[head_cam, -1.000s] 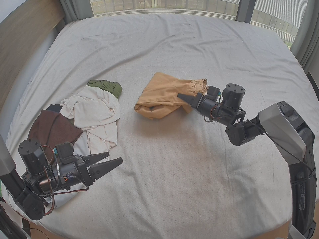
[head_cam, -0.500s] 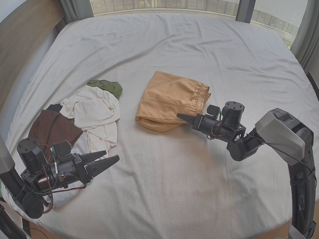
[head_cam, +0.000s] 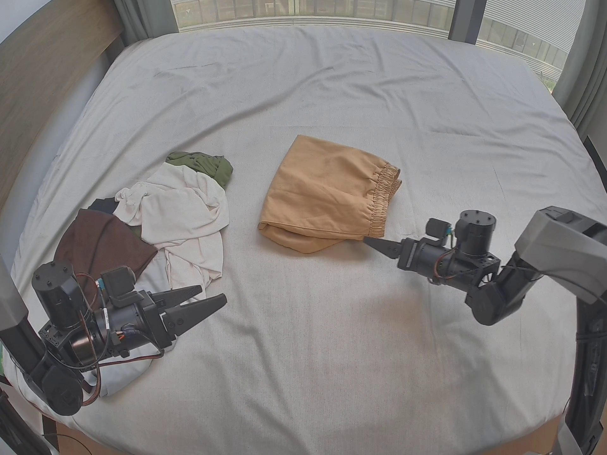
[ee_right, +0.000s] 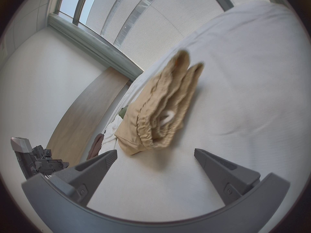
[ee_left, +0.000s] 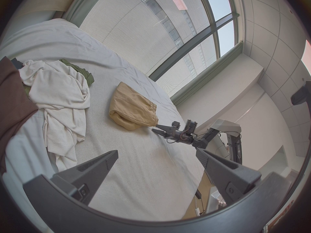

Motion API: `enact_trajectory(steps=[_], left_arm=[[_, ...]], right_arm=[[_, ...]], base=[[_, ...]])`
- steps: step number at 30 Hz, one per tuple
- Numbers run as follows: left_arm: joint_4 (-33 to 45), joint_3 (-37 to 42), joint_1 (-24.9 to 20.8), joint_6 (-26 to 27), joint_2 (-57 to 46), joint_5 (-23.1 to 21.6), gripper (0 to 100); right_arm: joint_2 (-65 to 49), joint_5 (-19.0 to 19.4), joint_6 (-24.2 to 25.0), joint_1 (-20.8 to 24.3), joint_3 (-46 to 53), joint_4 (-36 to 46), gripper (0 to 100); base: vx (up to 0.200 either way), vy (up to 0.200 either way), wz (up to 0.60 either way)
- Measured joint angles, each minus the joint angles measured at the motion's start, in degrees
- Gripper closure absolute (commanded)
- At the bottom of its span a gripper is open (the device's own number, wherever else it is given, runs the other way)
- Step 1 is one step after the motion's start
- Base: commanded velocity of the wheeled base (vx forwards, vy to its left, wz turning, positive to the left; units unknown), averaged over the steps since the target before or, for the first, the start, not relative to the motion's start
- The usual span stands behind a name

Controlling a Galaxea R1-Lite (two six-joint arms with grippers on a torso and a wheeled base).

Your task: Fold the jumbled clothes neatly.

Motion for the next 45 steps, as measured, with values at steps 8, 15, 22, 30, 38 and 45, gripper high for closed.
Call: enact_trajectory(steps=[8, 15, 22, 30, 38, 45], left_arm=[[0.0, -0.7, -0.7, -1.0, -1.7, 0.1, 0], [0.1, -1.4, -3.5, -7.3, -10.7, 0.4, 0], [2.4, -1.1, -6.4, -10.7, -24.3, 0.6, 0], [19.0, -0.3, -7.4, -11.6, -41.4, 0.8, 0], [46.7, 0.1, -7.1, -6.0, -57.9, 3.7, 0], [67.0, -1.9, -2.9, -2.1, -71.5, 7.5, 0]], right_arm=[[-14.8, -0.8, -1.6, -3.2, 16.2, -6.2, 0], [-30.3, -1.1, -4.2, -2.9, 25.7, -6.6, 0], [-47.4, -1.1, -8.8, -0.5, 34.6, -4.7, 0], [-67.1, -1.3, -10.7, 1.2, 42.5, 4.0, 0], [-86.6, -1.3, -11.2, -1.9, 47.5, 19.2, 0], [-103.2, -1.1, -11.4, -7.5, 48.8, 33.6, 0]], base=[[0.000, 0.000, 0.00], [0.000, 0.000, 0.00], [0.000, 0.000, 0.00], [0.000, 0.000, 0.00], [0.000, 0.000, 0.00], [0.000, 0.000, 0.00]])
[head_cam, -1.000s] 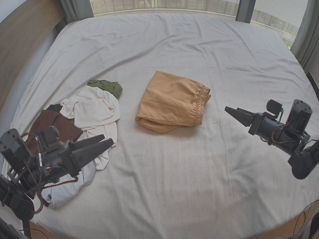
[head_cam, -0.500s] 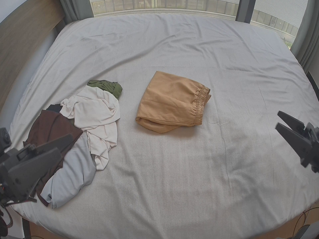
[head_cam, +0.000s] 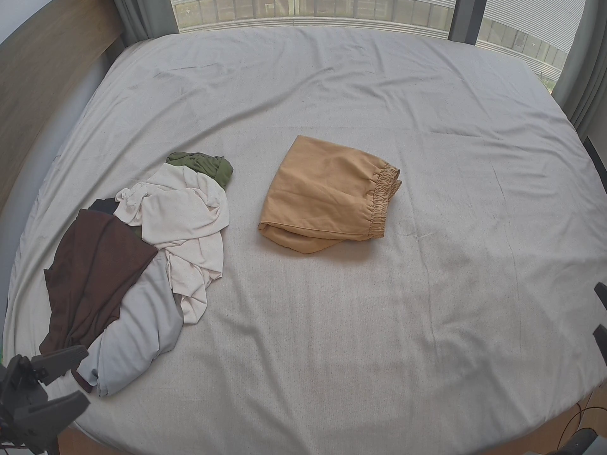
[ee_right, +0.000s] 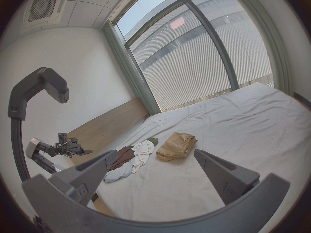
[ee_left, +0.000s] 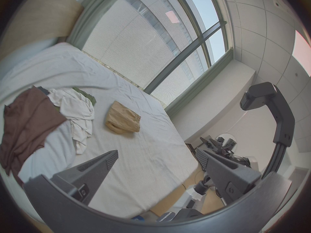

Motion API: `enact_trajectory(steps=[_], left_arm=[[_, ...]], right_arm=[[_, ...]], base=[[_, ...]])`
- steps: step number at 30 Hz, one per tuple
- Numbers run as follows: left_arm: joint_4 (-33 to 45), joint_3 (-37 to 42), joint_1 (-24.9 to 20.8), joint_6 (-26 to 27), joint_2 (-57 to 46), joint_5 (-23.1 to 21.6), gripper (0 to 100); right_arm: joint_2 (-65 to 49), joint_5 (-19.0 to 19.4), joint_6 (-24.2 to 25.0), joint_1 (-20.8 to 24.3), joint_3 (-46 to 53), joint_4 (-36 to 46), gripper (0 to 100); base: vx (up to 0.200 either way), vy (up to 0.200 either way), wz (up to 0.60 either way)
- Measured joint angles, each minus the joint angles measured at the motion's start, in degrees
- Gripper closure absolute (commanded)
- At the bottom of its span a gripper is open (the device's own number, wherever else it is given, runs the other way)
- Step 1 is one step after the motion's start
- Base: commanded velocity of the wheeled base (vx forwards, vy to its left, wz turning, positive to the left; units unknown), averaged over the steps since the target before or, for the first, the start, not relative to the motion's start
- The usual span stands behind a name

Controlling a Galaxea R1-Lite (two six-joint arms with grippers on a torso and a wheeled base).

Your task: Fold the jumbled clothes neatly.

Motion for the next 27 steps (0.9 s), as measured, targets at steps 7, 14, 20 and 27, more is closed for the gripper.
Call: enact_trajectory(steps=[7, 14, 20, 27], left_arm=[[7.3, -1.4, 5.7, 1.5, -11.9, -0.5, 0], [9.9, 1.2, 8.4, 2.0, -21.5, -3.3, 0], [10.4, 4.4, 8.9, 5.7, -26.7, 0.0, 0], [10.6, 7.9, 9.6, 11.9, -27.9, 6.6, 0]], right_arm=[[-14.7, 1.5, -0.1, -4.8, 0.4, 12.4, 0], [-24.8, 3.8, -2.2, -8.0, 3.4, 18.7, 0], [-28.5, -3.3, -12.9, -9.2, 7.0, 24.9, 0], [-29.2, -21.6, -17.6, -9.3, 7.3, 30.1, 0]], base=[[0.000, 0.000, 0.00], [0.000, 0.000, 0.00], [0.000, 0.000, 0.00], [0.000, 0.000, 0.00]])
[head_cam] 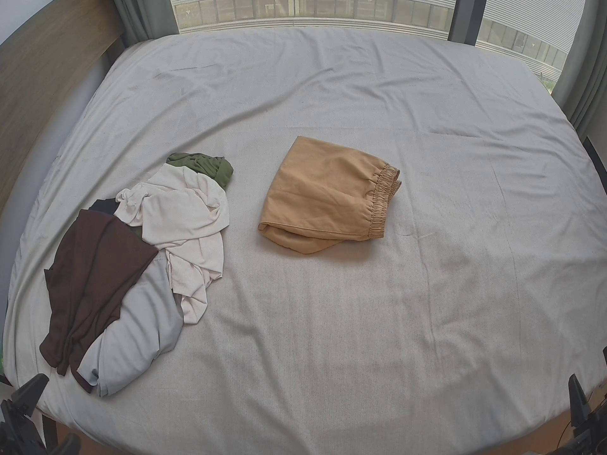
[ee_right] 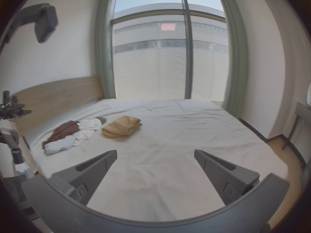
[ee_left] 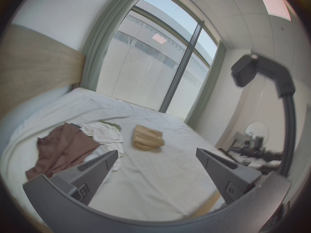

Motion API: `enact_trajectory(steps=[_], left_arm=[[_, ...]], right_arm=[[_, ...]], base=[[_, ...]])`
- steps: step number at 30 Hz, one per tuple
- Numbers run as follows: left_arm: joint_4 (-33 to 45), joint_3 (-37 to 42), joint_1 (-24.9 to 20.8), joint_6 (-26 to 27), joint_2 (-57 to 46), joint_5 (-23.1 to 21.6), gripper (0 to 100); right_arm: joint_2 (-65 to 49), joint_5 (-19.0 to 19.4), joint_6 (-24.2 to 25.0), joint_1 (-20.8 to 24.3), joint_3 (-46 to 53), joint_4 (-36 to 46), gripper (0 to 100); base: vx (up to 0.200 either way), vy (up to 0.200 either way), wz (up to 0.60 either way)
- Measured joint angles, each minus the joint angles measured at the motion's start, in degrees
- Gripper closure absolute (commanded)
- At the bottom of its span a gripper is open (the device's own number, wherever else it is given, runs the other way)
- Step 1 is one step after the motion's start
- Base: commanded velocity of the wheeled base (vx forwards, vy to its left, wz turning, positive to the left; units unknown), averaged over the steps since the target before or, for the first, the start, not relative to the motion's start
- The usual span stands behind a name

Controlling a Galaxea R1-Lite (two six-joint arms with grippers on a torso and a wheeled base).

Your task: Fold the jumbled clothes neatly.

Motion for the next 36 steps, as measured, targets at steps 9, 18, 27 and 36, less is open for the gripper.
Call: enact_trajectory(steps=[9, 18, 27, 36], left_arm=[[9.7, 3.2, 5.0, 7.8, -3.1, 6.6, 0], [8.2, 3.3, 6.3, 9.6, -4.5, 20.6, 0], [10.5, 3.3, 6.1, 14.9, -4.7, 26.3, 0], [11.3, 3.3, 5.8, 16.2, -4.7, 23.9, 0]], right_arm=[[-0.1, -3.6, -0.3, 0.1, 0.0, 2.7, 0], [-0.1, -3.7, -0.2, 0.1, 0.0, 3.0, 0], [-0.1, -3.6, 0.2, 0.1, 0.0, 3.1, 0], [-0.1, -3.6, 0.4, 0.1, 0.0, 3.2, 0]], base=[[0.000, 0.000, 0.00], [0.000, 0.000, 0.00], [0.000, 0.000, 0.00], [0.000, 0.000, 0.00]])
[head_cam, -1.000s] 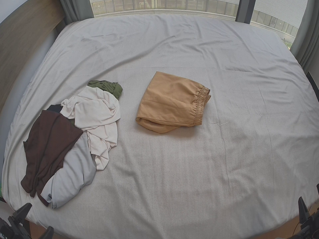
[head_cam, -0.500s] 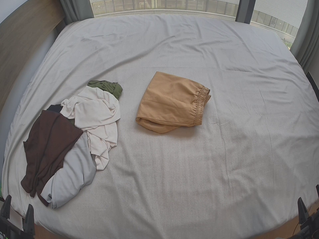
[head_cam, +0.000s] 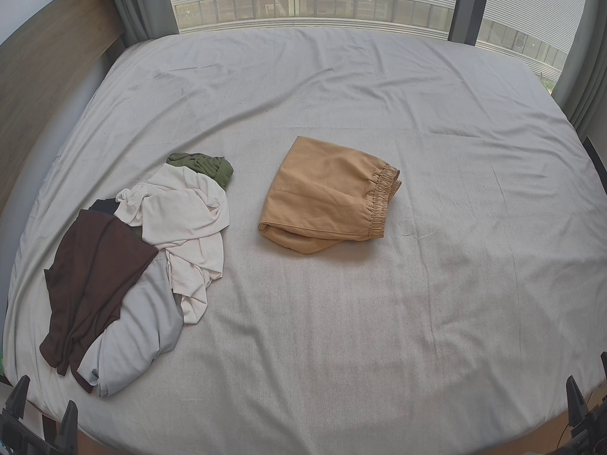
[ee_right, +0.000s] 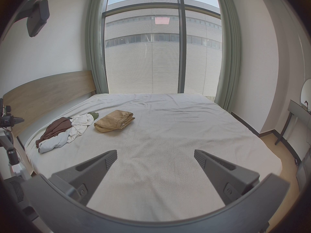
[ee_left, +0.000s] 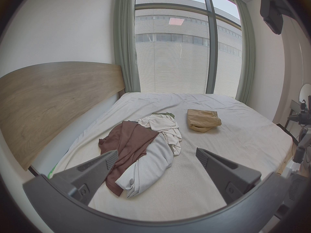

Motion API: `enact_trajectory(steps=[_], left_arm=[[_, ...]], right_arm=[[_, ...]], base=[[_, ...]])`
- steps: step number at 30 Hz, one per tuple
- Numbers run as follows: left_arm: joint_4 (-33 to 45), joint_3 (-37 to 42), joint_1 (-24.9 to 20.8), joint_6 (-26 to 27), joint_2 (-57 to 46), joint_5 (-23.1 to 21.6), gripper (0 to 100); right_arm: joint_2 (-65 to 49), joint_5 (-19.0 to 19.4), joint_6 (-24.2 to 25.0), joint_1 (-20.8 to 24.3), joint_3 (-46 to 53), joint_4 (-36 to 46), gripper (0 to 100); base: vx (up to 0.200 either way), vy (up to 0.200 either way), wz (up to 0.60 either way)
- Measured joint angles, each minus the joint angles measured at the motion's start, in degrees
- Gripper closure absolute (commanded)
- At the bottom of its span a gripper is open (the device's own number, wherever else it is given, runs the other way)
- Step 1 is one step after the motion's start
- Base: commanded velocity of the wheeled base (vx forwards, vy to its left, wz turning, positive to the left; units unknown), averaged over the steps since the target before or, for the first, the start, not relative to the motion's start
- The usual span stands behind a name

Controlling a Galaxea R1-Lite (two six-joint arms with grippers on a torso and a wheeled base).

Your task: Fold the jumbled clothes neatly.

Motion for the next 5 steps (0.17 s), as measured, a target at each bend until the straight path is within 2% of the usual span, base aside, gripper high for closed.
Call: enact_trajectory(steps=[5], left_arm=[[0.0, 0.0, 0.0, 0.1, 0.0, 0.0, 0]], right_arm=[[0.0, 0.0, 0.0, 0.0, 0.0, 0.0, 0]], base=[[0.000, 0.000, 0.00]])
